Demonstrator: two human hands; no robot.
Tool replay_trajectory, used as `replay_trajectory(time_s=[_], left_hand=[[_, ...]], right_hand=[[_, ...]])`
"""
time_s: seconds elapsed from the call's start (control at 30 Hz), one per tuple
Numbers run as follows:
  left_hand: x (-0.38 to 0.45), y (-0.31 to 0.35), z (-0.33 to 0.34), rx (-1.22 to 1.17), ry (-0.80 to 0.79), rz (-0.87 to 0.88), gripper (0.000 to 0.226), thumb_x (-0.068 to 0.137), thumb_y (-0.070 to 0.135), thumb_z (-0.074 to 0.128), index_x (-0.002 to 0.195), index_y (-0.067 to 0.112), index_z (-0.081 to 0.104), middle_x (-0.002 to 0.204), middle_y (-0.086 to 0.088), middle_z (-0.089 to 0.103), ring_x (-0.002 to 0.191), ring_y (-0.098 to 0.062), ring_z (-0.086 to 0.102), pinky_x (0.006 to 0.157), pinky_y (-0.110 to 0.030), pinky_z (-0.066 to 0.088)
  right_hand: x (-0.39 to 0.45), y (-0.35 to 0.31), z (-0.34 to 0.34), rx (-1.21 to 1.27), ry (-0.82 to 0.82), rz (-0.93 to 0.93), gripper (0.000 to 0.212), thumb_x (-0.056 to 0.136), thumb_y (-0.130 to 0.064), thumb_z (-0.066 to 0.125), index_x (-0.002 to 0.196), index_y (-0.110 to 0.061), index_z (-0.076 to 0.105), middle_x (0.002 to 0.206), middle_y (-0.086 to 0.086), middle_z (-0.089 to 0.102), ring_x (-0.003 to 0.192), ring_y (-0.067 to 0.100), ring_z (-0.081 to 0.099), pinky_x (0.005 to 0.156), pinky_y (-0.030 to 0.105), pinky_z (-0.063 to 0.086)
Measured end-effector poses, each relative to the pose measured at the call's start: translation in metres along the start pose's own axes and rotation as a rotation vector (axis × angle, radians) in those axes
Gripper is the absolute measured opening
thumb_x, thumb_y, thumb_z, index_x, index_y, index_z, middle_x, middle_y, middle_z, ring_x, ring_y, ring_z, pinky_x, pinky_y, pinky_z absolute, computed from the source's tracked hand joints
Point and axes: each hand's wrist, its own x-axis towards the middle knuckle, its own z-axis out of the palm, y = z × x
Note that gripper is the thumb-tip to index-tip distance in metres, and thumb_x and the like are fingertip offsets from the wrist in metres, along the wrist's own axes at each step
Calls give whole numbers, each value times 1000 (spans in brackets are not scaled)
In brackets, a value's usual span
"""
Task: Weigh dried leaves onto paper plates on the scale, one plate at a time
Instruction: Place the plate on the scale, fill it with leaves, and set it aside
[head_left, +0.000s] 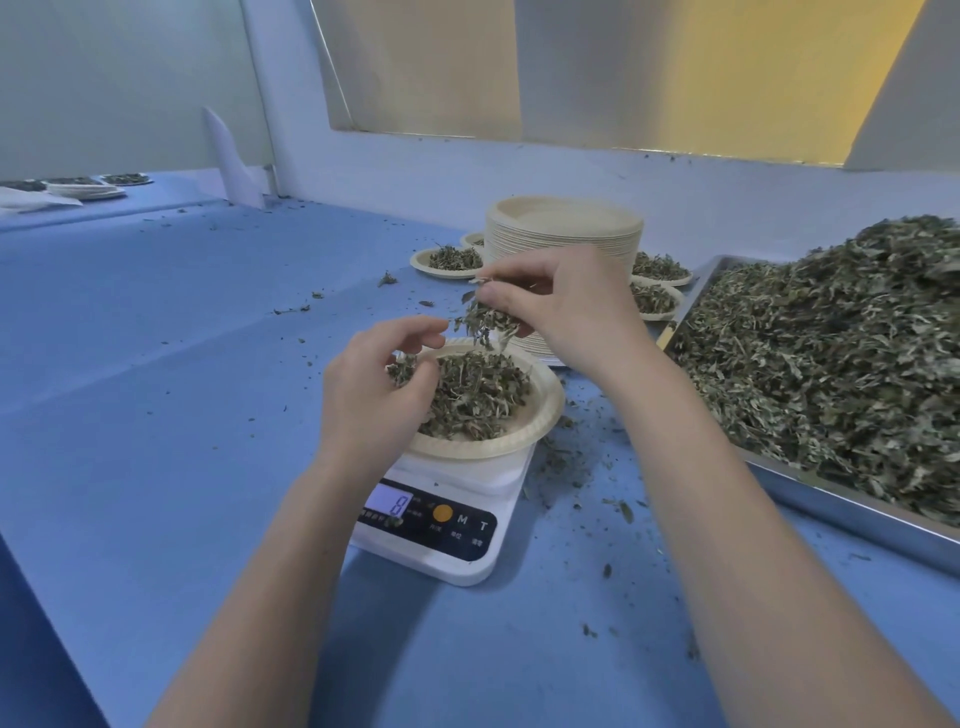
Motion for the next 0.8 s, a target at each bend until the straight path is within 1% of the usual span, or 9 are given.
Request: replay_trajectory(time_s=[0.13, 0.27, 0.37, 0.5, 0.67, 0.73, 0.8], left_hand=[[1, 0, 0, 8, -1, -10, 32, 83, 6, 59, 98, 33, 67, 89, 19, 68, 94, -1, 59, 88, -21, 43], [1, 1, -1, 3, -3, -19, 35, 83, 7, 59, 94, 40, 64, 86, 21, 67, 92, 0, 58, 79, -13, 40], [1, 1, -2, 1, -8, -23, 39, 83, 7, 60, 90, 45, 61, 85, 23, 66, 90, 3, 57, 75, -9, 37], [2, 0, -2, 11, -17, -24, 39, 82, 8, 61, 89, 46, 60, 85, 22, 66, 91, 4, 56, 75, -6, 36], [2, -2, -3, 20, -35, -24, 35, 83, 9, 60, 93, 42, 62, 86, 23, 66, 92, 6, 55, 75, -3, 34], [2, -3, -3, 37, -55, -16, 35, 84, 8, 59, 95, 41, 63, 87, 24, 65, 92, 6, 54, 78, -1, 33], [2, -4, -2, 67, -69, 4, 35, 83, 8, 59, 96, 40, 63, 88, 25, 64, 94, 2, 55, 79, 1, 31]], right_hand=[[0, 0, 2, -10, -13, -3, 11, 83, -23, 73, 93, -20, 76, 76, -9, 69, 67, 7, 65, 73, 26, 54], [-1, -2, 8, -62, -52, -23, 13, 83, -25, 72, 94, -21, 76, 78, -10, 67, 72, 4, 60, 83, 30, 52], [-1, -2, 9, -76, -60, -35, 13, 83, -26, 72, 95, -22, 76, 75, -13, 65, 70, 1, 57, 84, 31, 52], [-1, -1, 8, -79, -57, -37, 12, 83, -26, 71, 94, -22, 76, 76, -14, 64, 72, 1, 57, 84, 32, 52], [-1, 1, 8, -92, -55, -29, 12, 84, -27, 71, 94, -23, 75, 79, -12, 66, 75, 4, 59, 85, 33, 52], [-2, 1, 10, -115, -69, -34, 11, 84, -26, 71, 94, -23, 75, 78, -12, 66, 74, 4, 59, 83, 33, 52], [-3, 2, 11, -143, -82, -41, 12, 84, -27, 70, 95, -23, 75, 77, -12, 65, 70, 2, 58, 82, 29, 51]])
